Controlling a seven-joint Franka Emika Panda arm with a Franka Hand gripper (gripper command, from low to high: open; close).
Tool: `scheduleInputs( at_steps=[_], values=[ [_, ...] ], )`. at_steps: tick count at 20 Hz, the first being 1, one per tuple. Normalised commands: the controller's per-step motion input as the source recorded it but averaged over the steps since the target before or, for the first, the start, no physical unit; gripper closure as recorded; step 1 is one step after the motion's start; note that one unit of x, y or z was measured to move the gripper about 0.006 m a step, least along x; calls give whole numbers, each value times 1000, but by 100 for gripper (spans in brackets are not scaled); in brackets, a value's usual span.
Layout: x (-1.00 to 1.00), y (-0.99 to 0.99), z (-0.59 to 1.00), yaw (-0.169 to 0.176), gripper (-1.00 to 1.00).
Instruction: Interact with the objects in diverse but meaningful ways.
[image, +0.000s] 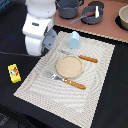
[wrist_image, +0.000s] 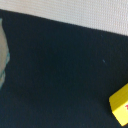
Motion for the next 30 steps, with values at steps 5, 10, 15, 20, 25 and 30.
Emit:
scheduleInputs(
  at_steps=[5, 10, 15, 20, 25, 30],
  values=[
    [-666, -387, 0, -138, -100],
    [-622, -391, 0, -146, -100],
    [-522, -369, -3, -183, -100],
    [-374, -332, -214, -120, -100],
    [-214, -121, -308, -79, -100],
    [-140, 0, -327, -31, -100]
  ],
)
